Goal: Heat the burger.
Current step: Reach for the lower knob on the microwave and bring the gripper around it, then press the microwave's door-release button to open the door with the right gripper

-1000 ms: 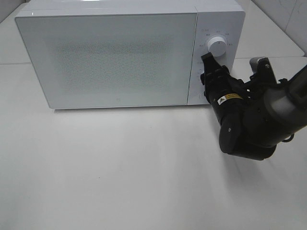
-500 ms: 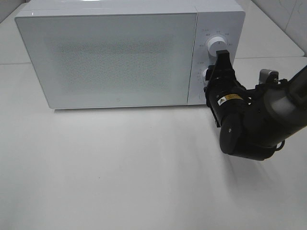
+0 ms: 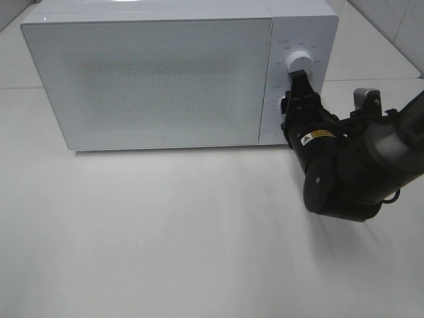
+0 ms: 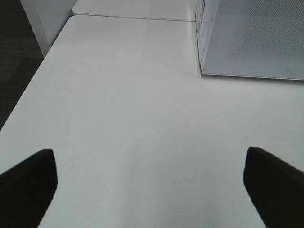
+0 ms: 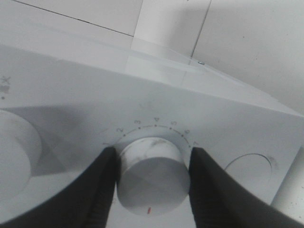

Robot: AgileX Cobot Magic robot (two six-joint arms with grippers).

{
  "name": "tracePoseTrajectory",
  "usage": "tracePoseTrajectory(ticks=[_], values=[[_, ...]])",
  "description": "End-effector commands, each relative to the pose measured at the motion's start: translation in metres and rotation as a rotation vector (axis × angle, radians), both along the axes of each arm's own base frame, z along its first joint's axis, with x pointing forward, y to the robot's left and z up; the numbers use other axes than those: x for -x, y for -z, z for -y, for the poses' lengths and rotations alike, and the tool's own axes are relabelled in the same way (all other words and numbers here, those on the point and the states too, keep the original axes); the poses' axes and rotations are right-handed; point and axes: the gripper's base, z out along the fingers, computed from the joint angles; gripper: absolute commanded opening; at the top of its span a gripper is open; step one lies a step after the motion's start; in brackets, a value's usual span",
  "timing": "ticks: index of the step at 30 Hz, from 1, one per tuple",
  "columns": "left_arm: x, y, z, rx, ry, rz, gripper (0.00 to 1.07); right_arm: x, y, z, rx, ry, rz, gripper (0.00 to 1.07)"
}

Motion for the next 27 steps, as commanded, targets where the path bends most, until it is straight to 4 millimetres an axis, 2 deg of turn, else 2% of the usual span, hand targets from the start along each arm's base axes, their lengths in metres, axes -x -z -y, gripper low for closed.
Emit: tracePoseTrajectory(ticks=[1, 3, 4, 5, 7, 19, 21, 22, 23, 27], values=[[0.002, -0.0008, 0.0004, 0.007, 0.0, 0.028, 1.0, -0.0044, -0.0234, -0.0151, 0.031, -0.104, 0.209, 0.24], [0.002, -0.0008, 0.0004, 0.007, 0.0, 0.028, 1.0, -0.0044, -0.0234, -0.0149, 0.028, -0.101, 0.208, 0.27], [0.002, -0.0008, 0.0004, 0.007, 0.0, 0.028, 1.0, -0.0045, -0.0234, -0.0146, 0.025, -0.098, 0.207, 0.34], [0.002, -0.0008, 0.0004, 0.007, 0.0, 0.028, 1.0, -0.0045, -0.0234, -0.0146, 0.025, -0.098, 0.207, 0.34], [0.002, -0.0008, 0.0004, 0.007, 0.0, 0.028, 1.0, -0.0044, -0.0234, -0.0146, 0.023, -0.098, 0.208, 0.41], [0.002, -0.0008, 0.0004, 0.007, 0.0, 0.028, 1.0, -0.0045, -0.0235, -0.0119, 0.022, -0.069, 0.21, 0.49], [0.002, -0.0008, 0.0004, 0.007, 0.0, 0.028, 1.0, -0.0044, -0.0235, -0.012, 0.026, -0.07, 0.21, 0.56], [0.002, -0.0008, 0.0004, 0.007, 0.0, 0.028, 1.0, -0.0044, -0.0235, -0.012, 0.026, -0.07, 0.21, 0.56], [0.002, -0.0008, 0.0004, 0.007, 0.0, 0.028, 1.0, -0.0044, -0.0236, -0.012, 0.026, -0.07, 0.211, 0.62], [0.002, -0.0008, 0.0004, 0.007, 0.0, 0.028, 1.0, -0.0042, -0.0237, -0.0124, 0.028, -0.076, 0.214, 0.7]])
